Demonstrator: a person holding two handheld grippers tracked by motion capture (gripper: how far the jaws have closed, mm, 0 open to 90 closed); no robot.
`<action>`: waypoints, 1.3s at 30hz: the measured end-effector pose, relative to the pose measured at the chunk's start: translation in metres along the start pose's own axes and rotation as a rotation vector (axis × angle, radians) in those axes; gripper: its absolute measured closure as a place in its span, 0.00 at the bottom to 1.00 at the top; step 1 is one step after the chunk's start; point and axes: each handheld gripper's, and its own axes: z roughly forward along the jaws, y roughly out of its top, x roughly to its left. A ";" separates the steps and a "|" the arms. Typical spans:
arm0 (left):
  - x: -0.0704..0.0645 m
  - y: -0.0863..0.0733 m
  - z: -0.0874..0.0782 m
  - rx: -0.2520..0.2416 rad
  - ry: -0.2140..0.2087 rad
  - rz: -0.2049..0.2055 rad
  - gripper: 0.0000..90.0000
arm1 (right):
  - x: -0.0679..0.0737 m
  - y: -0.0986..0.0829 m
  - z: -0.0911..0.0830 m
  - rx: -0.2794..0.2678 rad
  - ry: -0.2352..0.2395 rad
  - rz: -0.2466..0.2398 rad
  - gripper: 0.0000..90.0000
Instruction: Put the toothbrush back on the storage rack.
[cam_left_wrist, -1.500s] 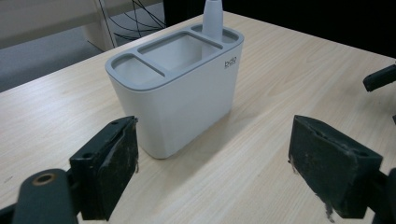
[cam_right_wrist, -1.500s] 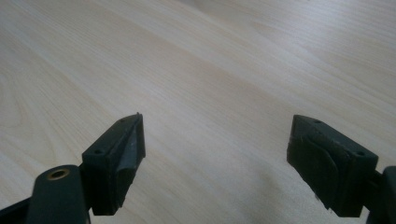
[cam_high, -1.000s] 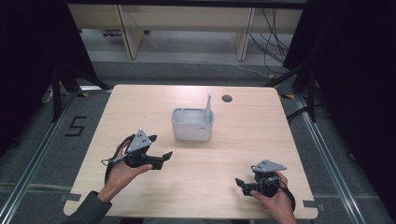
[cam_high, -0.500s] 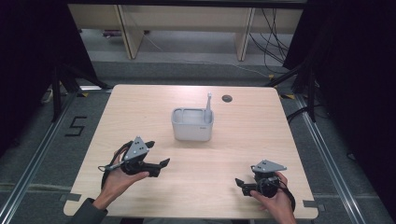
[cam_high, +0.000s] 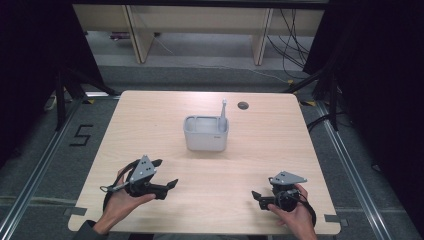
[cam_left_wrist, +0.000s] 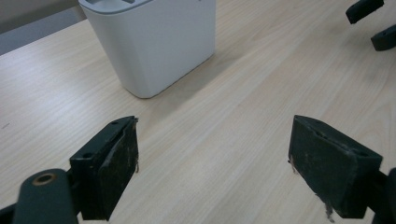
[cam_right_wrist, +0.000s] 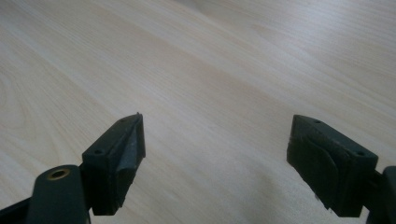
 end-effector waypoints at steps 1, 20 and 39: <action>-0.001 -0.001 0.000 0.004 -0.002 0.002 0.17 | 0.000 0.000 0.000 0.000 0.000 -0.001 0.22; -0.020 -0.019 -0.008 0.056 -0.018 0.058 0.17 | 0.000 0.000 0.000 -0.001 0.008 -0.003 0.22; -0.034 -0.039 -0.012 0.102 -0.034 0.079 0.17 | 0.000 0.000 0.001 0.001 0.014 -0.016 0.22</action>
